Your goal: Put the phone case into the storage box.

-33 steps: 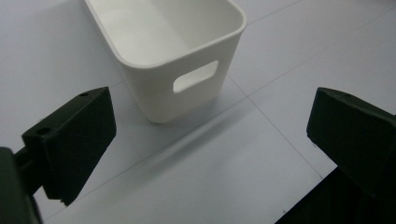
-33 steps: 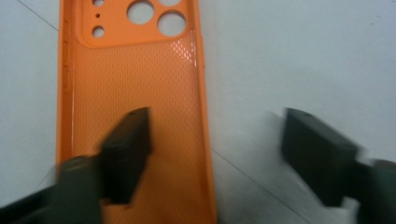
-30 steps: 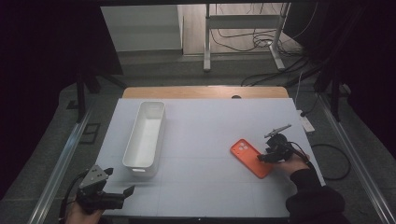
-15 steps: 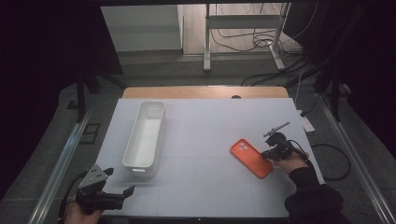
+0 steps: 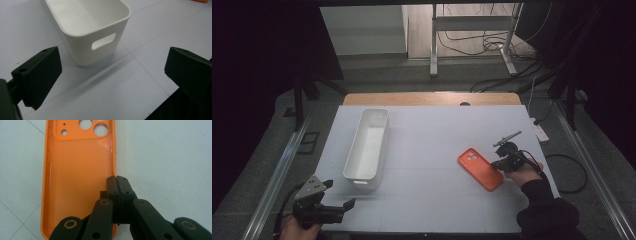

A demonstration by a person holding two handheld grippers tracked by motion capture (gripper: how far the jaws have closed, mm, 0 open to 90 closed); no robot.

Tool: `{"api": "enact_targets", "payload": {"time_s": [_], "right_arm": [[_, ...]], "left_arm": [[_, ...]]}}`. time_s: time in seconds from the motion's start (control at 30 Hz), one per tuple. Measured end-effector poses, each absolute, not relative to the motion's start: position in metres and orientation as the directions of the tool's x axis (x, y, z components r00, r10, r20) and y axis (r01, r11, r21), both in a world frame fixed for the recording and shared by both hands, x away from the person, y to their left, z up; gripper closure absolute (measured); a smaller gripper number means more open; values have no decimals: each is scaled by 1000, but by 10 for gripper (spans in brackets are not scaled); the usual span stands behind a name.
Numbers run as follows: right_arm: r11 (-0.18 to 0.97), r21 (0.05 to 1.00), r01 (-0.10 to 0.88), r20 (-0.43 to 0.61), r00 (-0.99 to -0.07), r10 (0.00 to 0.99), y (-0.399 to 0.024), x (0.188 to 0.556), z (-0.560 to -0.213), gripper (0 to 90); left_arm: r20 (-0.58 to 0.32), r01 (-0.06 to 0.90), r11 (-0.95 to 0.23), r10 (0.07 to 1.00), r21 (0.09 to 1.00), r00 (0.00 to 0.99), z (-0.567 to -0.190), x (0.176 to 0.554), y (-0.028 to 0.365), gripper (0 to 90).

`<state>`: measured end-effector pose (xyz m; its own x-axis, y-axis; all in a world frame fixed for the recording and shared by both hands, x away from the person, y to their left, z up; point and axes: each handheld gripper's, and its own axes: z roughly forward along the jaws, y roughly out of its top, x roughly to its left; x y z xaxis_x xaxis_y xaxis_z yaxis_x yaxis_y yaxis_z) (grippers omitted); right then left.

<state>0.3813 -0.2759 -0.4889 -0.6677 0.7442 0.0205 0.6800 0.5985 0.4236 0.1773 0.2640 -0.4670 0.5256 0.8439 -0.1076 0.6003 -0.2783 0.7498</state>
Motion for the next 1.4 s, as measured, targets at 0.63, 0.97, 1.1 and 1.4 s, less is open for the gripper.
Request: {"api": "enact_targets", "payload": {"time_s": [0.63, 0.97, 1.1, 1.4], "right_arm": [[551, 553, 625, 27, -675, 738, -270, 371, -464, 888], [499, 635, 590, 52, -677, 734, -266, 365, -450, 888], [480, 665, 573, 56, -678, 732, -263, 362, -444, 888], [444, 710, 546, 59, -675, 735, -258, 357, -434, 888]], "left_arm": [[-105, 602, -281, 845, 747, 524, -467, 178, 264, 8], [-111, 609, -280, 844, 742, 524, -467, 179, 263, 4], [-114, 613, -284, 842, 738, 527, -467, 179, 263, 4], [-117, 611, -284, 839, 739, 532, -467, 180, 263, 0]]}}
